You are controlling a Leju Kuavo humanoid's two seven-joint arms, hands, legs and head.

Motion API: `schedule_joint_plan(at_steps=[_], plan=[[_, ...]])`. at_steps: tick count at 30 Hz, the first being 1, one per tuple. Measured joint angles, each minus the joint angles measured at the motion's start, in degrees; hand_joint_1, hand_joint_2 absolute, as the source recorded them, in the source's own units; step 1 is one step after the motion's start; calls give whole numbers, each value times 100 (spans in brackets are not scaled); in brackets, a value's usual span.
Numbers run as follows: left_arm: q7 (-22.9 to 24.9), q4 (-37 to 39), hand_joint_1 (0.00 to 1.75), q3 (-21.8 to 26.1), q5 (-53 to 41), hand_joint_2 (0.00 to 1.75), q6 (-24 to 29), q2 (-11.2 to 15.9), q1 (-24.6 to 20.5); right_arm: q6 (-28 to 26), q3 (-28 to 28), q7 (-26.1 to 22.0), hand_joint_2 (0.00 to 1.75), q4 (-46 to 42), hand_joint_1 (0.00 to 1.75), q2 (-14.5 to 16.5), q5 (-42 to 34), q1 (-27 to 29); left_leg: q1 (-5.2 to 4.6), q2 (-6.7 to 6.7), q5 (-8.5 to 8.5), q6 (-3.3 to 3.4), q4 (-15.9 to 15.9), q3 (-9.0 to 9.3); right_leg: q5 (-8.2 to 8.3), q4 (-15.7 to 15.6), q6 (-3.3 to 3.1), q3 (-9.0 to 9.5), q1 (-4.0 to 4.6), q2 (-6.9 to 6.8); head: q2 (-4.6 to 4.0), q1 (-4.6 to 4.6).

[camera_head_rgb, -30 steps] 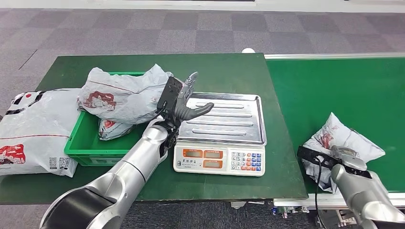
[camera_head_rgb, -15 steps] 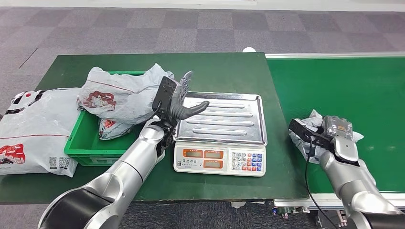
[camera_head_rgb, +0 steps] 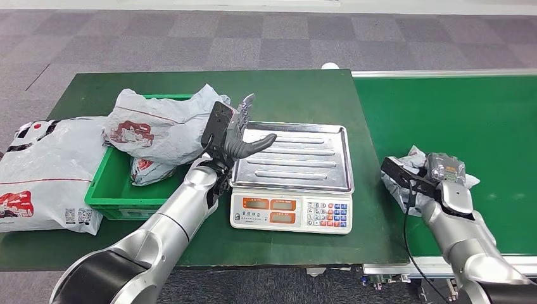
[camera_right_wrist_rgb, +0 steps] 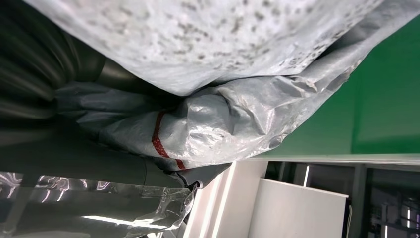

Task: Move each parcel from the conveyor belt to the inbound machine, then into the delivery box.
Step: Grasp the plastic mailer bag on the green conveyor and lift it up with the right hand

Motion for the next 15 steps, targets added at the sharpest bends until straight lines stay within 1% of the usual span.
schedule_joint_plan(at_steps=[4, 8, 11, 15], plan=[[0, 0, 0, 0, -1, 175, 0, 1, 0, -116, 0, -31, 175, -8, 175, 3, -52, 10, 0, 0, 0, 0, 0, 0, 0, 0, 0, 0, 0, 0, 0, 0], [11, 0, 0, 0, -33, 175, 1, -2, 0, -810, -30, -269, 175, -224, 175, 7, -443, 143, 0, 0, 0, 0, 0, 0, 0, 0, 0, -2, 0, 0, 0, 1], [30, 2, 0, 0, -78, 175, 7, -20, 0, -1253, -150, -448, 175, -668, 175, 11, -790, 380, 0, -1, -1, 0, 0, -1, -1, 0, 0, -4, 0, -1, 0, 0], [77, 13, 0, 0, -136, 175, 12, -61, -1, -1472, -307, -501, 175, -1421, 175, -1, -1084, 715, -1, 0, -1, 0, 0, -3, -1, 0, 0, -8, -1, 1, 0, 0]])
